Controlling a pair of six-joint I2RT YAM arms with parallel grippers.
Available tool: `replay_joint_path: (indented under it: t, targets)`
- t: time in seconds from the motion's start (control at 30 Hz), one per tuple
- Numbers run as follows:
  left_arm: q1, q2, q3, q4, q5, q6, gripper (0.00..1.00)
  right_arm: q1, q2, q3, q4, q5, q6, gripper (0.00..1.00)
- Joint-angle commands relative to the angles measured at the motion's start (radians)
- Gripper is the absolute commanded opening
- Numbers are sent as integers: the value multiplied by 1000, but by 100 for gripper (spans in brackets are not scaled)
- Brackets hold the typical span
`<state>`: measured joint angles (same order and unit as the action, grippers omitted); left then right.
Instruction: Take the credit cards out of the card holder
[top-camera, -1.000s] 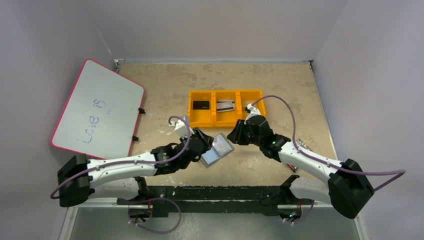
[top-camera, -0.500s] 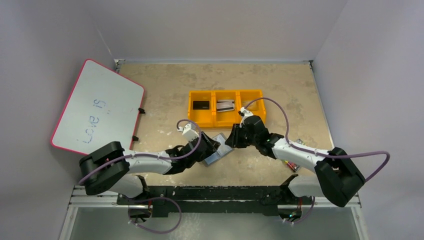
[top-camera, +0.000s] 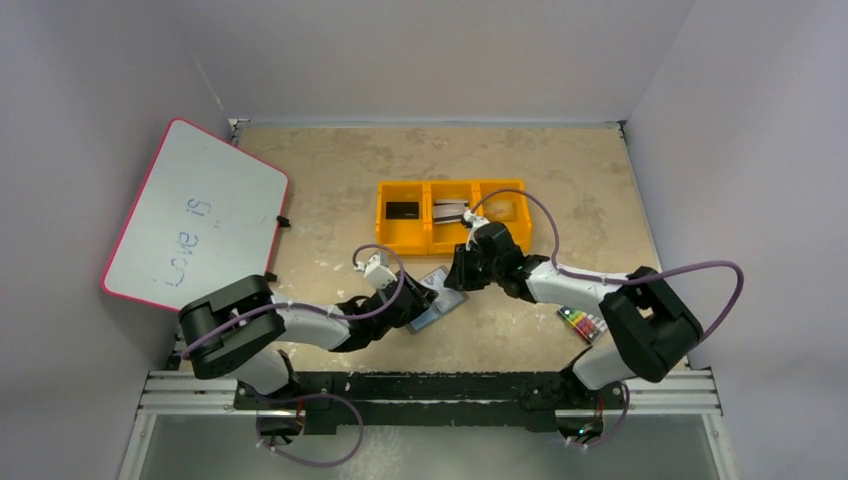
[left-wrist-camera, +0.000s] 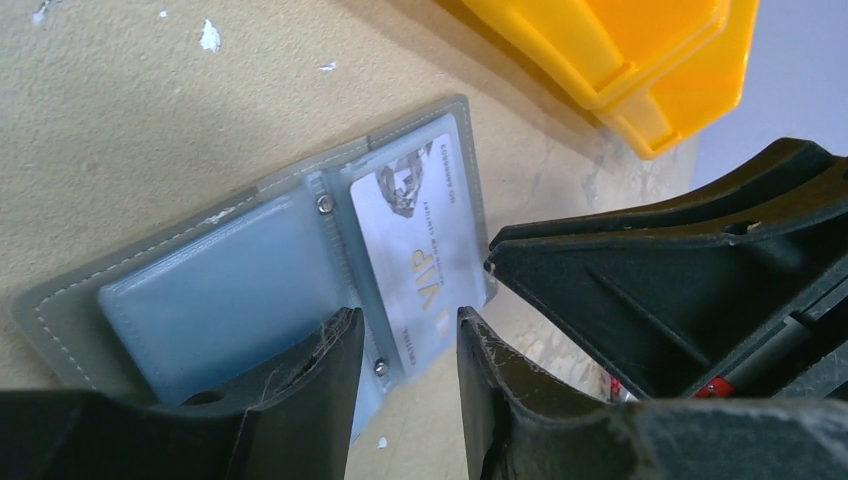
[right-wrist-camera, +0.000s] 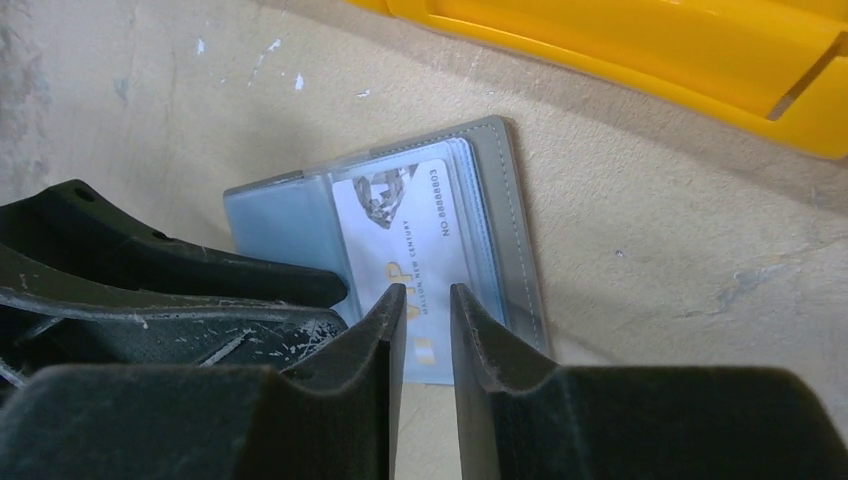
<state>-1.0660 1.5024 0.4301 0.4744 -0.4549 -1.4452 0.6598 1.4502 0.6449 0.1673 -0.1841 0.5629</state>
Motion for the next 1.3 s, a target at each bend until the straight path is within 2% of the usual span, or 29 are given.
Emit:
replay_joint_path:
  t: [0.0, 0.23, 0.37, 0.53, 0.67, 0.87, 1.27]
  targets:
    - [5, 28, -14, 90, 17, -25, 39, -3, 29, 37, 10, -25, -46, 24]
    - [5, 75, -33, 135, 23, -37, 39, -3, 81, 8, -5, 31, -45, 19]
    - [5, 118, -59, 217, 33, -54, 38, -2, 93, -24, 11, 29, -34, 17]
    - [6, 147, -97, 323, 20, -76, 25, -2, 89, -52, 32, 21, -18, 17]
    - [4, 144, -92, 326, 6, -65, 13, -3, 93, -54, 30, 21, -16, 16]
    - [-3, 119, -106, 298, -20, -72, 1, -3, 86, -48, 12, 36, -7, 16]
    - [-35, 89, -142, 290, -32, -88, 0, -3, 108, -28, -4, 58, 2, 16]
